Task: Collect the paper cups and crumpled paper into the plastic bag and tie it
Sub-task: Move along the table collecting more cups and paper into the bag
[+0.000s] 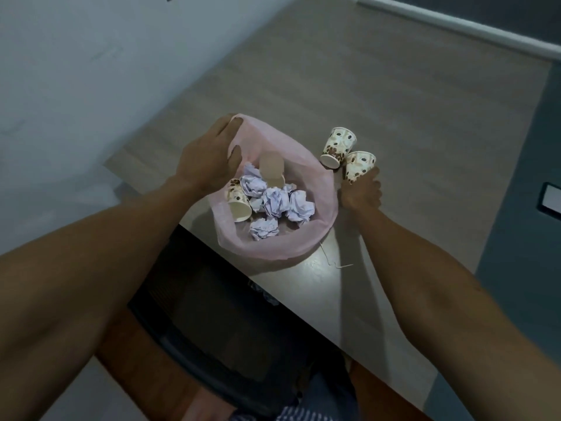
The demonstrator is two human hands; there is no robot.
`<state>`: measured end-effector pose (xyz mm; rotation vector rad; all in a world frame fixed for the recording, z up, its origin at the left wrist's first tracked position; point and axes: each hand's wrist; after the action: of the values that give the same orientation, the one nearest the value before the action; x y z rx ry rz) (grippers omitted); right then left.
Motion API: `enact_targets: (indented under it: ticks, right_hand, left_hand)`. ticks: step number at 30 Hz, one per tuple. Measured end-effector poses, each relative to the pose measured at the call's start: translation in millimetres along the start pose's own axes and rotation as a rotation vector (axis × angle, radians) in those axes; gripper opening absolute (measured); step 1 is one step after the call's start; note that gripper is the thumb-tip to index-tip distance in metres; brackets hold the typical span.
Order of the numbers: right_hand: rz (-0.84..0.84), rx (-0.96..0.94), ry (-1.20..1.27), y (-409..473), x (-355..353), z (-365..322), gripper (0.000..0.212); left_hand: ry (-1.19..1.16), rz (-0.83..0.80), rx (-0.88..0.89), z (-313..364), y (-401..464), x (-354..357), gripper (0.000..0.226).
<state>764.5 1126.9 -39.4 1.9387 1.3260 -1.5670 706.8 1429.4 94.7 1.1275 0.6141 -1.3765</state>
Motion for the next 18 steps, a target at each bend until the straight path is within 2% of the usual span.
enact_targets:
  ticks: [2,4,7,10,12,15,18]
  right_hand:
    - [0.081,0.01,0.105,-4.1,-3.5,-2.6,0.073]
    - [0.193,-0.06,0.314,-15.4,-14.6,-4.1,0.07]
    - [0.31,-0.451,0.519,-41.6,-30.1,-3.5,0.061]
    - [0.314,-0.948,0.435,-67.6,-31.3,-1.9,0.057]
    - [0.298,-1.191,0.305,-79.2,-24.3,-4.1,0.056]
    - [0.309,-1.329,0.071,-88.3,-12.1,-15.2,0.052]
    - [0.424,-1.299,-0.148,-90.6,0.2,-33.5,0.047]
  left_hand:
    - [0.029,-0.012,-0.008,-1.1,0.5,-2.4,0.055]
    - [0.038,-0.025,-0.03,-0.9,1.5,-4.9,0.058]
    - [0.028,-0.042,-0.063,1.1,4.5,-9.3,0.067]
    - [0.014,-0.082,-0.054,3.8,10.9,-12.8,0.072]
    - [0.009,-0.093,-0.05,4.6,14.8,-13.9,0.072]
    - [0.01,-0.089,-0.038,6.6,17.8,-13.5,0.071]
    - [0.023,-0.071,-0.023,9.0,19.9,-11.1,0.07]
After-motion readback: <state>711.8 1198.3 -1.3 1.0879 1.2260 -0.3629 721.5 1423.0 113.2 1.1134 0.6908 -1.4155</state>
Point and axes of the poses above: each hand's wrist, its own y-axis towards the middle knuckle, its own x-axis out of the palm, z = x × y, and after that the axes turned 14 degrees about -y, right-handed
